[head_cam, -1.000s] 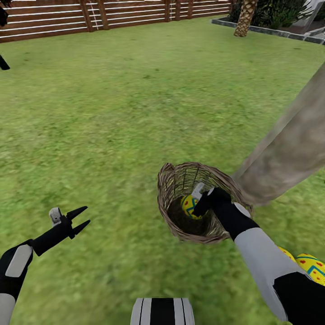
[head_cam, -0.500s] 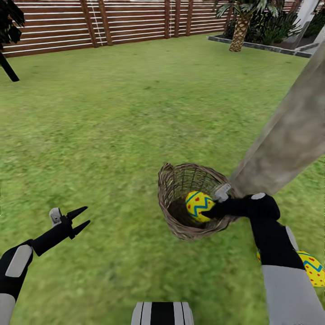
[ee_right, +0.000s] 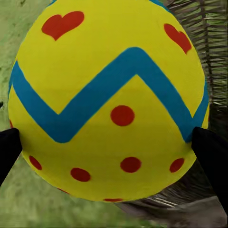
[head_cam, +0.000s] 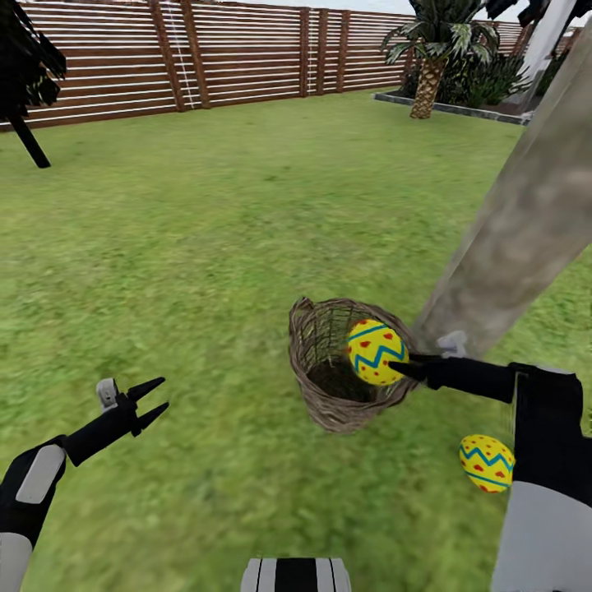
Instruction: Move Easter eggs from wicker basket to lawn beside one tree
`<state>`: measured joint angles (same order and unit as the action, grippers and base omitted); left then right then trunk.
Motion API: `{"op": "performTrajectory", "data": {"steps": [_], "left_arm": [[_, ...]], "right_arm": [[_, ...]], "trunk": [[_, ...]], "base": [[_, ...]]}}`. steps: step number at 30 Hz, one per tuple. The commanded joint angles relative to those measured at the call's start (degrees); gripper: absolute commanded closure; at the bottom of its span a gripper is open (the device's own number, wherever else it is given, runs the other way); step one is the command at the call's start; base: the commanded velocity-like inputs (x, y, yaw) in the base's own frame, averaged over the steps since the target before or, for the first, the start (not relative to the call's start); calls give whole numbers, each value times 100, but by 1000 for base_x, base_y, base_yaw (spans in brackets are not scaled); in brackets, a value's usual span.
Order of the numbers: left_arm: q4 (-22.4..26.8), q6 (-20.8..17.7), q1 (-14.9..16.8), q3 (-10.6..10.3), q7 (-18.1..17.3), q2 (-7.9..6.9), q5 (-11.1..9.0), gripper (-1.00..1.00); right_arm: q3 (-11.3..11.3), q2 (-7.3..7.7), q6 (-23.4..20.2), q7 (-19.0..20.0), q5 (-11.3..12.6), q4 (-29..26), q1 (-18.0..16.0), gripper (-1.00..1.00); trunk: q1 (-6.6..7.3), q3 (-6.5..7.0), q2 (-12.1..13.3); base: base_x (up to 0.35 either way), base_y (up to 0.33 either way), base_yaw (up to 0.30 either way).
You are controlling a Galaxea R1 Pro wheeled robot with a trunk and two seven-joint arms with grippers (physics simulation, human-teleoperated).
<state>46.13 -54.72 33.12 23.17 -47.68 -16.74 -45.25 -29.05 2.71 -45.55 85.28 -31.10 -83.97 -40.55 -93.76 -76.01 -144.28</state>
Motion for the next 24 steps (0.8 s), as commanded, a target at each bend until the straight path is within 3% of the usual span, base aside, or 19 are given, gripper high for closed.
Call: {"op": "performTrajectory", "data": {"steps": [1,3,6,13,17,18,19,20,21,24], "left_arm": [[-6,-21,9,-8,-22,-3,16,-100],[-14,-21,10,-9,-22,-5,16,-100],[-19,-18,16,-11,-19,-2,18,-100],[-14,-12,19,-29,-13,11,24,-100],[5,33,19,-32,-26,21,17,-100],[21,102,19,-41,-35,45,13,-100],[29,124,19,-65,-40,70,14,-100],[37,143,19,-133,-44,106,15,-100],[43,160,19,-249,-46,133,13,-100],[44,322,19,-431,-83,167,-11,-100]], "right_arm": [[-162,1,-241,58,-40,12,-6,100],[-638,2,-286,87,-37,26,-6,100],[-1138,28,-359,195,-43,34,-3,100],[-1621,261,-385,413,-141,100,199,100],[-1707,591,-326,373,-121,176,685,100],[-1867,722,-279,340,-124,286,765,100],[-1956,762,-236,314,-135,356,793,100],[-2095,795,-84,179,-181,498,819,100],[-2258,804,271,-241,-311,734,835,100],[-2377,787,894,-1739,-446,961,846,100]], "trunk": [[7,19,0],[12,63,2],[20,130,6],[38,285,16],[48,373,21],[51,396,23],[53,418,24],[53,418,24],[53,418,24],[53,420,24]], "base": [[-338,0,0],[-338,0,0],[-338,0,0],[-317,0,0],[-45,0,0],[-5,0,0],[-3,0,0],[-1,0,0],[0,0,0],[0,0,-49]]}}
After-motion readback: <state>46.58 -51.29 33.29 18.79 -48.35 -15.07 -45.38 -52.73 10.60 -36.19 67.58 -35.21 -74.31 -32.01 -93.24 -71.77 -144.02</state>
